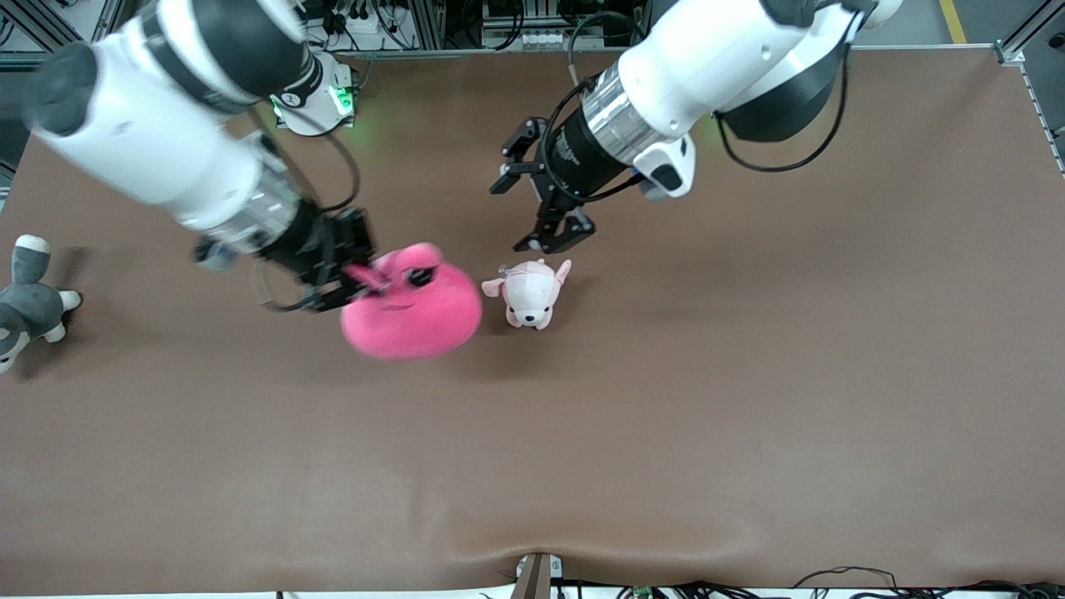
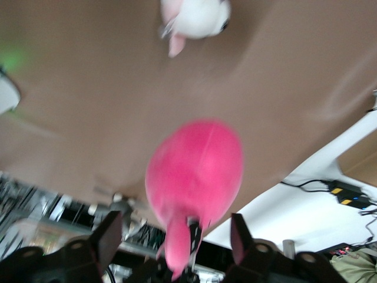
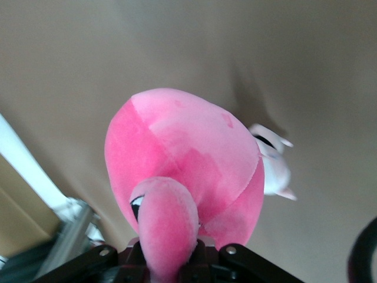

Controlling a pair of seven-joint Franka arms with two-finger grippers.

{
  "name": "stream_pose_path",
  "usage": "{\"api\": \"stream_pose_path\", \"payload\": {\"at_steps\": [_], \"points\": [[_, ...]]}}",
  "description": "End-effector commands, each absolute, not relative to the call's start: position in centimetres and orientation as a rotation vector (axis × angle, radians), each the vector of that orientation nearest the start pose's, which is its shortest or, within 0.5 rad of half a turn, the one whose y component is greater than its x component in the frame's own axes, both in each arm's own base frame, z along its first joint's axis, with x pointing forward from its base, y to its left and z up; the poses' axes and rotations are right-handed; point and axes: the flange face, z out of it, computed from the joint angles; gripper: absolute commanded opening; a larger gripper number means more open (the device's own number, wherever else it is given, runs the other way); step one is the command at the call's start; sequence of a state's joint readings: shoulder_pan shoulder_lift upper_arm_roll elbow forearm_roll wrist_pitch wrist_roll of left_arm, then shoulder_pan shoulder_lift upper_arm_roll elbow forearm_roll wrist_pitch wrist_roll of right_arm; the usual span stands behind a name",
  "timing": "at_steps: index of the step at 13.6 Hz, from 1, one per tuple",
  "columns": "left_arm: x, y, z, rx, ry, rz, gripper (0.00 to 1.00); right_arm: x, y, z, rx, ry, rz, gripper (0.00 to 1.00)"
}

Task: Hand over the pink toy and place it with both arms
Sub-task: 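Carry the pink toy with the right gripper while the left gripper withdraws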

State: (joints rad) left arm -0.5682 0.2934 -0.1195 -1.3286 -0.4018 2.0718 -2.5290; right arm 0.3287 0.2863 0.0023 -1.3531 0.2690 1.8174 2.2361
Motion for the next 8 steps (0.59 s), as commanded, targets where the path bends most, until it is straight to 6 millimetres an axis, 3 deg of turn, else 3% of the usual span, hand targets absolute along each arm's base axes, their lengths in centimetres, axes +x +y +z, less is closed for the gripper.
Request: {"api": "stream_pose_path", "payload": {"at_steps": [1, 2, 4, 6, 8], "points": [[52.6, -39.4, 64.9, 1.589, 2.196, -0.412, 1.0, 64.5, 15.8, 58.0, -1.665, 2.365, 0.249, 0.0], [53.3, -37.6, 65.5, 1.656, 2.129, -0.369, 1.0, 64.4, 13.4, 56.7, -1.779, 2.351, 0.282, 0.0], [54.4, -34.6, 65.8, 1.819, 2.007, -0.292, 1.0, 64.7, 6.9, 52.3, -1.96, 2.33, 0.428, 0.0], [55.9, -31.1, 65.2, 2.008, 1.882, -0.244, 1.0, 65.4, -2.2, 48.5, -1.909, 2.328, 0.59, 0.0], [56.7, -28.3, 64.6, 2.194, 1.73, -0.2, 1.0, 64.5, -8.3, 43.4, -1.948, 2.211, 0.842, 0.0]]}}
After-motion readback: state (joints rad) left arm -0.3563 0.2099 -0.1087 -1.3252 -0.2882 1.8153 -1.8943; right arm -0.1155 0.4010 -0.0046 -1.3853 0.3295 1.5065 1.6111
